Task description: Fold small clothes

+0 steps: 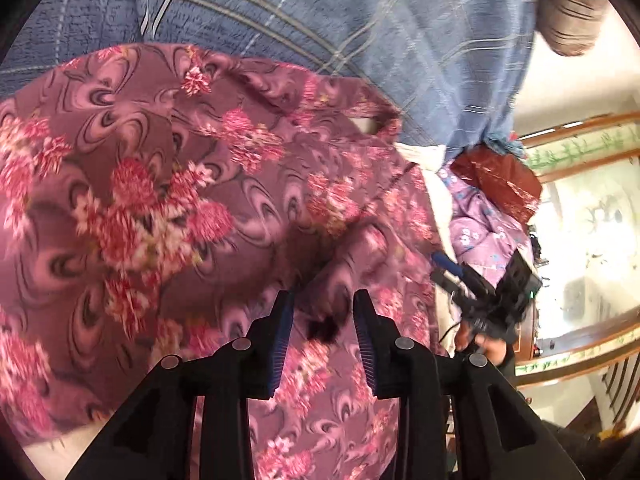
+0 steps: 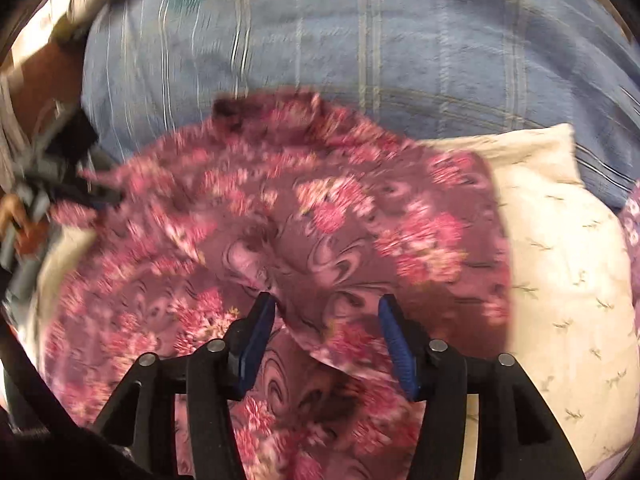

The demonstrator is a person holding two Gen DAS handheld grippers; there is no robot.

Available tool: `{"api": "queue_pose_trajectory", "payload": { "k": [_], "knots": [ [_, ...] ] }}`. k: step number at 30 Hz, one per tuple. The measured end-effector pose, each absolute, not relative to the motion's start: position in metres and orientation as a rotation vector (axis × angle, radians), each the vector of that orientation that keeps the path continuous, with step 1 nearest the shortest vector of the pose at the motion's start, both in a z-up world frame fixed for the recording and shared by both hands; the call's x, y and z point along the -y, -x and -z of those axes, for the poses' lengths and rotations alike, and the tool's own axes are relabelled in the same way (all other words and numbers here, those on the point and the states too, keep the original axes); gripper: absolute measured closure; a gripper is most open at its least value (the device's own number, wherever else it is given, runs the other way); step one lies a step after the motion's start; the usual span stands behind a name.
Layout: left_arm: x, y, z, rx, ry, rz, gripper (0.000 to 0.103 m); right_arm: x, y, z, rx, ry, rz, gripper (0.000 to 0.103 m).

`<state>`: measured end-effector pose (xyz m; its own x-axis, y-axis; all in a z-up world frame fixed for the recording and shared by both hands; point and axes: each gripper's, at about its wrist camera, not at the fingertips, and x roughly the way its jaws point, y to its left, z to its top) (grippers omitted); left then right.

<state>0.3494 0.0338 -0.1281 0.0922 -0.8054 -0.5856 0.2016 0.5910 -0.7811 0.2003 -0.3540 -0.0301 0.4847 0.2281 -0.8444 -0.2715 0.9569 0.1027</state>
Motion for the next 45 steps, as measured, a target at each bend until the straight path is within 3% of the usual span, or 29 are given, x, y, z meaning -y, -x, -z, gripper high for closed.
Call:
{"api": "queue_pose_trajectory", "payload": {
  "k": [3, 12, 13, 14, 15, 16, 19, 23, 27, 30, 31, 32, 34, 36, 43, 44, 45],
  "knots": [
    [-0.033, -0.337, 0.126, -1.221, 0.606, 0.844, 0.056, 0.378, -0.209, 0.016, -0.983, 0.028, -0.24, 0.044],
    [-0.002, -0.335, 0.144, -1.217, 0.575, 0.851, 0.054, 0.419, -0.274, 0.053, -1.093, -0.019, -0.039, 0.045],
    [0.008, -0.335, 0.145, -1.22, 0.57, 0.86, 0.055, 0.421, -0.278, 0.058, -1.107, -0.048, -0.045, 0.054],
    [0.018, -0.337, 0.148, -1.231, 0.552, 0.867, 0.059, 0.421, -0.282, 0.061, -1.113, -0.059, -0.046, 0.08],
    [0.026, -0.338, 0.148, -1.237, 0.526, 0.877, 0.085, 0.42, -0.284, 0.061, -1.113, -0.058, -0.048, 0.093],
    [0.033, -0.338, 0.148, -1.233, 0.507, 0.881, 0.101, 0.419, -0.285, 0.06, -1.109, -0.061, -0.052, 0.097],
    [0.029, -0.338, 0.127, -1.167, 0.559, 0.951, 0.101, 0.42, -0.283, 0.049, -1.061, -0.033, -0.019, 0.099],
    [0.006, -0.335, 0.1, -1.113, 0.57, 0.982, 0.101, 0.44, -0.281, 0.039, -1.021, -0.058, 0.065, 0.099],
    [-0.011, -0.343, 0.129, -1.256, 0.513, 0.823, 0.101, 0.443, -0.28, 0.06, -1.058, -0.04, 0.065, 0.098],
    [-0.021, -0.339, 0.164, -1.331, 0.533, 0.732, 0.101, 0.442, -0.273, 0.064, -1.063, -0.051, 0.073, 0.082],
    [-0.022, -0.337, 0.165, -1.321, 0.556, 0.74, 0.099, 0.442, -0.27, 0.06, -1.064, -0.045, 0.081, 0.071],
    [-0.025, -0.334, 0.165, -1.3, 0.587, 0.752, 0.096, 0.441, -0.264, 0.055, -1.06, -0.037, 0.091, 0.064],
    [-0.025, -0.332, 0.161, -1.27, 0.63, 0.757, 0.063, 0.433, -0.257, 0.038, -1.036, -0.016, 0.084, 0.059],
    [-0.021, -0.332, 0.157, -1.249, 0.658, 0.76, 0.054, 0.423, -0.252, 0.023, -1.017, 0.009, 0.045, 0.055],
    [0.023, -0.346, 0.172, -1.313, 0.592, 0.756, 0.055, 0.356, -0.274, 0.028, -1.074, 0.141, -0.22, 0.05],
    [0.025, -0.345, 0.174, -1.309, 0.594, 0.76, 0.057, 0.349, -0.278, 0.033, -1.084, 0.173, -0.245, 0.05],
    [0.029, -0.344, 0.175, -1.299, 0.591, 0.752, 0.066, 0.342, -0.284, 0.038, -1.1, 0.201, -0.282, 0.05]
  ]
}}
